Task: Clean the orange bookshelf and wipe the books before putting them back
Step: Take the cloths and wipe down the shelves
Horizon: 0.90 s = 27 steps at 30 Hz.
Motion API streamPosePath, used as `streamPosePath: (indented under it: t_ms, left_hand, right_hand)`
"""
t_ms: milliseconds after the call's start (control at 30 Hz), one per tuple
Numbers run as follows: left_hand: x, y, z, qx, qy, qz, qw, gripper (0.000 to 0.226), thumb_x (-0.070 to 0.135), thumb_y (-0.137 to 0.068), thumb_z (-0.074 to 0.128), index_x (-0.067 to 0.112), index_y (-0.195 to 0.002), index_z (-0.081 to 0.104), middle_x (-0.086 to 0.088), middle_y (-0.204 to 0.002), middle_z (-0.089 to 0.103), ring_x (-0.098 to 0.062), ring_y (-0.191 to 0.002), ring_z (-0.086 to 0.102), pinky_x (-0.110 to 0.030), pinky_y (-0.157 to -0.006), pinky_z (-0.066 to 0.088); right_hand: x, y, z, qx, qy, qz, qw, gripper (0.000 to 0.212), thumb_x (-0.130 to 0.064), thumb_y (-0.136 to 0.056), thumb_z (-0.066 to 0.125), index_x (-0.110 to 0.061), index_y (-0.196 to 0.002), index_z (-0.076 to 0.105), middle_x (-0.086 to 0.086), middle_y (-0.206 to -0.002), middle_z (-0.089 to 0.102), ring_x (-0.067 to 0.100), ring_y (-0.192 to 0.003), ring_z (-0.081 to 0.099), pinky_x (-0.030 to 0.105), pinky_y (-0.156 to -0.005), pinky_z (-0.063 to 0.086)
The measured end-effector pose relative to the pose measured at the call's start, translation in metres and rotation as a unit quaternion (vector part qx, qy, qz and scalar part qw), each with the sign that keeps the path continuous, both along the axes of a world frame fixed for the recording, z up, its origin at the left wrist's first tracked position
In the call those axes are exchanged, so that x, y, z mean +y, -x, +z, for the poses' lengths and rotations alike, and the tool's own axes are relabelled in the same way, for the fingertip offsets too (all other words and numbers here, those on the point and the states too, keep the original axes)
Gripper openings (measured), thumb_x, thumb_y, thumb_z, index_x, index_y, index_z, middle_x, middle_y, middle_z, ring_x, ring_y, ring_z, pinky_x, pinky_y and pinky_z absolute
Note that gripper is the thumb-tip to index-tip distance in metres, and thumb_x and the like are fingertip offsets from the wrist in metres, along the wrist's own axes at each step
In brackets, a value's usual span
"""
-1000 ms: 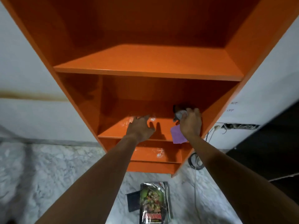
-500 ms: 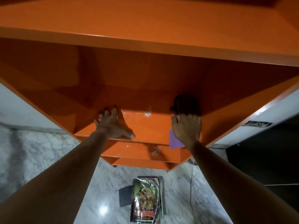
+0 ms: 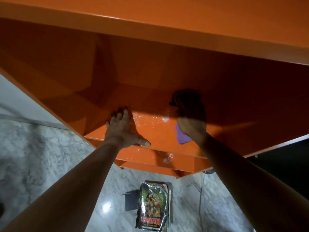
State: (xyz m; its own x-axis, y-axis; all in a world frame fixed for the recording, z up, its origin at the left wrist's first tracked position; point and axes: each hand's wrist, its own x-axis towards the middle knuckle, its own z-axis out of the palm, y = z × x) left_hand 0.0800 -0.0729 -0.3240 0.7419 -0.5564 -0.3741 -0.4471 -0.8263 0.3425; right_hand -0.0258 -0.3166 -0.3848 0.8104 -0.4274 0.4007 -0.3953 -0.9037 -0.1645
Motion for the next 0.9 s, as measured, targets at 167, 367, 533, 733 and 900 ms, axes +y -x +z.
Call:
streamPosePath:
  t_ms: [167,367,533,733,900]
  left_hand:
    - [0.001,0.0,-0.001,0.0,0.008,0.0,1.0,0.161,0.072,-0.047,0.086,0.013,-0.159,-0.013,-0.008,-0.169,0.001,-0.032,-0.155,0.0,-0.053,-0.124,0.004]
    - [0.01,0.0,-0.001,0.001,0.044,-0.008,0.999,0.162,0.067,-0.047,0.09,0.013,-0.159,-0.014,-0.007,-0.169,0.003,-0.031,-0.155,0.002,-0.052,-0.125,0.005]
    - [0.047,0.002,-0.006,0.036,0.093,-0.018,0.995,0.165,0.045,-0.044,0.1,0.02,-0.158,-0.017,-0.01,-0.169,0.006,-0.03,-0.156,0.001,-0.045,-0.124,0.014]
    - [0.079,0.011,0.003,0.029,0.075,0.006,0.997,0.151,0.017,-0.055,0.098,0.014,-0.16,-0.01,-0.011,-0.168,0.014,-0.03,-0.156,0.004,-0.041,-0.121,0.023]
    - [0.086,0.005,0.015,-0.022,0.019,-0.015,0.999,0.125,0.024,-0.065,0.091,0.007,-0.16,0.011,-0.014,-0.162,0.03,-0.035,-0.149,0.026,-0.043,-0.119,0.028]
  right_hand:
    - [0.042,-0.011,0.009,0.089,0.064,0.078,0.991,0.053,-0.025,-0.096,0.04,-0.029,-0.149,0.043,0.003,-0.151,0.046,0.033,-0.139,0.041,0.047,-0.111,0.034]
    - [0.081,-0.006,0.012,0.096,-0.014,0.15,0.984,0.047,-0.035,-0.101,0.036,-0.034,-0.146,0.048,0.006,-0.15,0.047,0.037,-0.131,0.044,0.048,-0.105,0.038]
    - [0.116,0.011,0.005,0.115,-0.009,0.183,0.976,0.045,-0.038,-0.104,0.031,-0.033,-0.145,0.05,0.001,-0.154,0.044,0.033,-0.135,0.039,0.047,-0.109,0.033]
    - [0.16,0.018,0.005,0.068,-0.111,0.217,0.968,0.033,-0.012,-0.094,0.053,-0.022,-0.121,0.069,0.001,-0.138,0.056,0.037,-0.109,0.05,0.053,-0.09,0.047]
    - [0.17,0.013,0.024,-0.003,-0.263,0.218,0.94,0.038,0.003,-0.087,0.047,-0.013,-0.11,0.073,0.007,-0.122,0.062,0.034,-0.102,0.058,0.044,-0.089,0.05]
